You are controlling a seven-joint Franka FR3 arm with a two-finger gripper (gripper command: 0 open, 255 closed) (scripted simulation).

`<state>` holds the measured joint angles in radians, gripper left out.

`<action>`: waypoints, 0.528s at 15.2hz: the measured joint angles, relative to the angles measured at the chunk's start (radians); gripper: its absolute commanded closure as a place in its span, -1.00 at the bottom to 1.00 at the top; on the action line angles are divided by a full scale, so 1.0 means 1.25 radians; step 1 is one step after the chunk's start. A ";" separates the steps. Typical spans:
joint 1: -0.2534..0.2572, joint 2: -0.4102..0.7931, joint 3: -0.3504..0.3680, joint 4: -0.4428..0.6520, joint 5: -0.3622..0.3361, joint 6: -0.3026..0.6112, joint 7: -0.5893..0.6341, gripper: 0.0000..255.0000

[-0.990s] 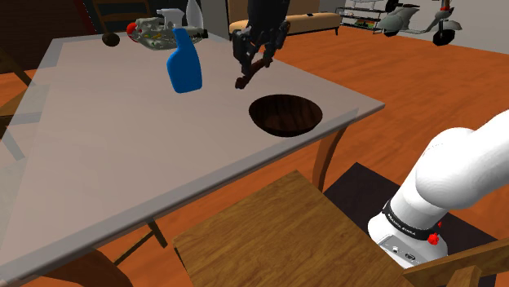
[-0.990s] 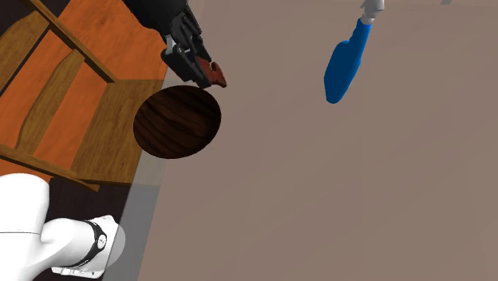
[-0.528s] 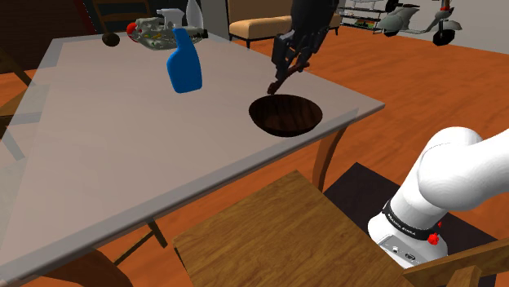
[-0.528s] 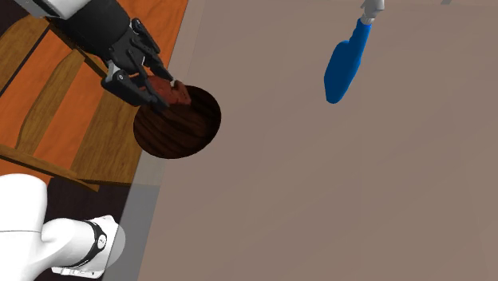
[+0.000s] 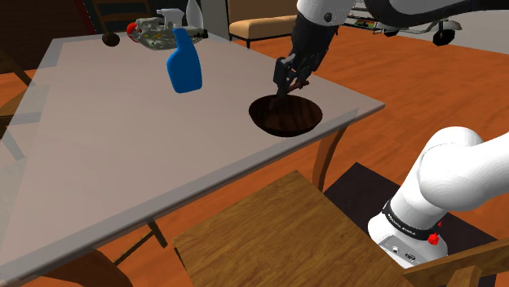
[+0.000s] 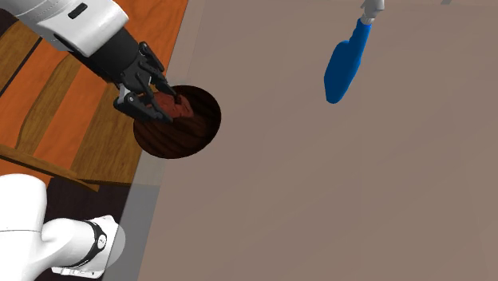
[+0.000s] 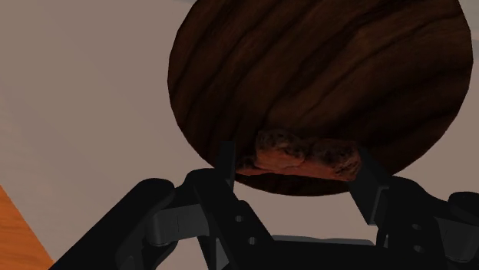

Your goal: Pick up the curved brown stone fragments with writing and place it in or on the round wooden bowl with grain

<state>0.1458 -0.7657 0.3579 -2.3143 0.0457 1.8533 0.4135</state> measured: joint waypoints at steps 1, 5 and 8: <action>0.001 -0.002 0.001 -0.011 0.001 0.010 0.001 1.00; 0.005 -0.008 0.009 -0.058 0.006 0.049 0.007 1.00; 0.006 -0.010 0.008 -0.066 0.007 0.055 0.007 1.00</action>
<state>0.1534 -0.7788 0.3682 -2.3967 0.0539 1.9221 0.4220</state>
